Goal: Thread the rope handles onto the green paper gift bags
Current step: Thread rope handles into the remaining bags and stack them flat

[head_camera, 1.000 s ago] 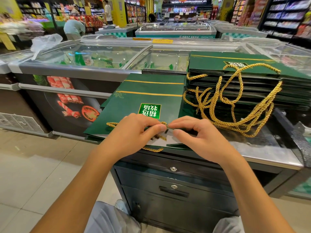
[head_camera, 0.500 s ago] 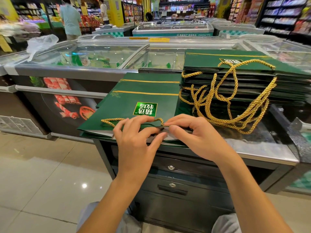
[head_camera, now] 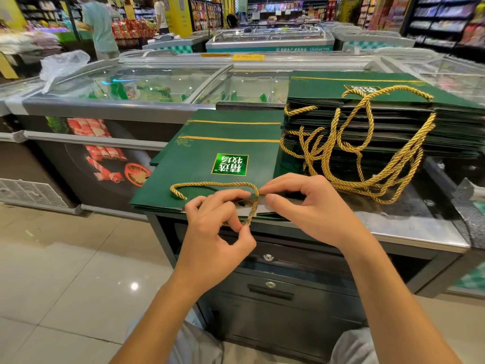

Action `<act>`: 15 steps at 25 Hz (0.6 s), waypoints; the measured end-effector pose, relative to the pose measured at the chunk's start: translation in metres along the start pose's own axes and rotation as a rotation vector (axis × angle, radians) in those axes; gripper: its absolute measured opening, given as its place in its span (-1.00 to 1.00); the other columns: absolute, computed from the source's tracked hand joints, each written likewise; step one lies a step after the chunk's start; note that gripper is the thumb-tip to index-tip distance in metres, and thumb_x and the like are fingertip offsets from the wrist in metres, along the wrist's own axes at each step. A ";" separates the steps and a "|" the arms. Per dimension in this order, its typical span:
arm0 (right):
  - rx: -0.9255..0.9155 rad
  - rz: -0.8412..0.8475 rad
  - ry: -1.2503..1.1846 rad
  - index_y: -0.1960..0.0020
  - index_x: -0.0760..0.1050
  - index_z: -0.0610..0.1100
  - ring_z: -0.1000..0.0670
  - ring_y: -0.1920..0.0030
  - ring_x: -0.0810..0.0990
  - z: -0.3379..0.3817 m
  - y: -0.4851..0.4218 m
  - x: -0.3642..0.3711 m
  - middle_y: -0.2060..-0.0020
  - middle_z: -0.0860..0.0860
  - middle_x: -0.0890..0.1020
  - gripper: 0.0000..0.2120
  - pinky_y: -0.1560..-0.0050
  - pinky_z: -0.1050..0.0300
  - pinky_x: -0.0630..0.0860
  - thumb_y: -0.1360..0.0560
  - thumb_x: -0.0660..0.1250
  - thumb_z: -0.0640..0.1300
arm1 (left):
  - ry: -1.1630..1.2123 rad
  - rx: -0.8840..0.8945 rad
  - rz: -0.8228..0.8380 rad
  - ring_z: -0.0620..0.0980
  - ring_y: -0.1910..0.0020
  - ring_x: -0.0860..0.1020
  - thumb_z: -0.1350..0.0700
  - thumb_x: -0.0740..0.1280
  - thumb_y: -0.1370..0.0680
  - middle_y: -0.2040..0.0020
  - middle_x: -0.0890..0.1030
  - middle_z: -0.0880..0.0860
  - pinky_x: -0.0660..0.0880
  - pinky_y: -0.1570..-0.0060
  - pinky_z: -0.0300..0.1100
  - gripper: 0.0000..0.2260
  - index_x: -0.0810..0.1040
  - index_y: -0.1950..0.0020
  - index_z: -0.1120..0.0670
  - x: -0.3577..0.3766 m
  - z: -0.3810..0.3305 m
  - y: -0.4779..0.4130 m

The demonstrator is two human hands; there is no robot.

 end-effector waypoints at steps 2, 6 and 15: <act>0.016 -0.016 -0.008 -0.04 0.73 -0.09 0.11 -0.01 0.68 0.000 0.001 -0.001 0.06 0.11 0.72 -0.87 -0.06 0.27 0.57 -0.52 0.45 -0.22 | 0.019 -0.003 0.061 -0.34 -0.31 0.39 0.16 0.40 -0.40 -0.28 0.58 -0.16 0.20 -0.29 -0.12 -0.83 0.42 0.31 0.09 -0.002 0.002 0.005; 0.039 -0.023 -0.012 0.00 0.73 -0.11 0.17 -0.02 0.68 -0.001 0.001 -0.002 0.05 0.13 0.73 -0.86 -0.06 0.39 0.52 -0.46 0.50 -0.25 | 0.042 0.000 0.116 -0.24 -0.34 0.42 -0.08 0.45 -0.45 -0.28 0.58 -0.18 0.27 -0.34 -0.09 -0.82 0.59 0.19 0.02 -0.013 0.004 0.003; 0.069 -0.024 0.013 -0.02 0.70 -0.01 0.17 -0.01 0.64 0.000 0.000 0.004 0.09 0.15 0.71 -0.88 -0.04 0.42 0.45 -0.49 0.48 -0.14 | -0.194 -0.460 -0.117 -0.03 -0.23 0.47 0.07 0.34 -0.61 -0.21 0.51 -0.04 0.43 -0.26 -0.03 -0.71 0.54 -0.33 0.04 -0.089 0.079 -0.019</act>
Point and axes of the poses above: each hand's wrist, its own y-axis away from the middle knuckle, its own x-axis out of the palm, z = x × y, the point moved 4 cm from there along -y, towards the middle knuckle
